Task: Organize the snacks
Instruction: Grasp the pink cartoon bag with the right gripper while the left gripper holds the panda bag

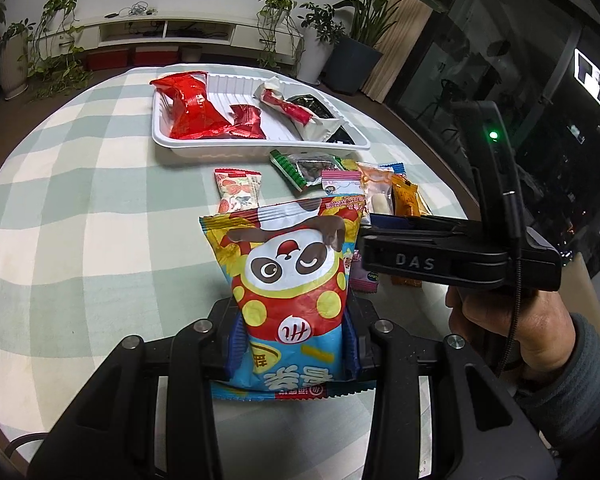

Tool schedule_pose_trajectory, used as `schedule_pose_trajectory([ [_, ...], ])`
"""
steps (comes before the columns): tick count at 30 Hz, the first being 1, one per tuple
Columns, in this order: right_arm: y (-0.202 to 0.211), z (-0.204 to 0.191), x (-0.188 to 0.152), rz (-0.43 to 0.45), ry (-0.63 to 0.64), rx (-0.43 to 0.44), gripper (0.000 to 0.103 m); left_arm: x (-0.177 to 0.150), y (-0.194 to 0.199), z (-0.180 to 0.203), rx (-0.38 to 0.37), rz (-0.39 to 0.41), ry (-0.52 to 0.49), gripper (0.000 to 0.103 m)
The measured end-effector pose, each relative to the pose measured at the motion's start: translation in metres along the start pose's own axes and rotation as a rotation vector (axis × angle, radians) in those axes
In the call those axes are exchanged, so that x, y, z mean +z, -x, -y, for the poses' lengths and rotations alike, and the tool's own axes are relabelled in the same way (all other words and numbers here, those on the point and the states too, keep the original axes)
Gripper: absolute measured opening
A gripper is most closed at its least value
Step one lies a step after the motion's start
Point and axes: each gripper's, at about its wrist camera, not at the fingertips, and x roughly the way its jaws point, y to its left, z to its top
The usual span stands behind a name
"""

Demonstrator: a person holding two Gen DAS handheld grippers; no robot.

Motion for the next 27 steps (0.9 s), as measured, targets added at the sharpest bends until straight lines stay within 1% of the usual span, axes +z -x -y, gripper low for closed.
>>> schedule_pose_trajectory([
  [1,-0.001,-0.003,0.001,-0.006,0.015,-0.004,0.059,0.000,0.000,0.000,0.000,0.001,0.002,0.036],
  [3,-0.005,-0.009,-0.001,-0.026,0.043,0.013,0.052,0.000,0.001,0.000,0.000,0.003,0.003,0.036],
  [4,-0.007,-0.012,-0.003,-0.033,0.055,0.014,0.051,0.000,0.002,0.000,0.000,0.005,0.004,0.036],
  [7,-0.006,-0.024,-0.009,-0.016,0.124,-0.023,0.050,0.000,0.003,-0.002,0.001,0.006,0.010,0.036],
  [9,-0.007,-0.029,-0.011,-0.008,0.162,-0.047,0.046,-0.001,0.003,-0.003,0.002,0.006,0.016,0.036],
  [12,-0.008,-0.031,-0.012,0.001,0.205,-0.076,0.037,-0.003,0.004,-0.004,0.001,0.008,0.021,0.036],
  [13,-0.008,-0.031,-0.011,0.002,0.209,-0.080,0.033,-0.003,0.005,-0.004,0.003,0.008,0.023,0.036],
  [16,-0.007,-0.029,-0.010,-0.001,0.212,-0.073,0.025,-0.004,0.007,-0.005,0.007,0.011,0.028,0.036],
  [22,-0.003,-0.027,-0.015,0.004,0.187,-0.043,0.020,-0.008,0.006,-0.006,0.011,0.007,0.036,0.036],
  [25,0.003,-0.026,-0.020,0.011,0.158,-0.008,0.017,-0.009,0.006,-0.007,0.015,0.008,0.040,0.036],
  [27,0.011,-0.022,-0.025,0.023,0.130,0.025,0.017,-0.011,0.008,-0.010,0.016,0.011,0.047,0.036],
])
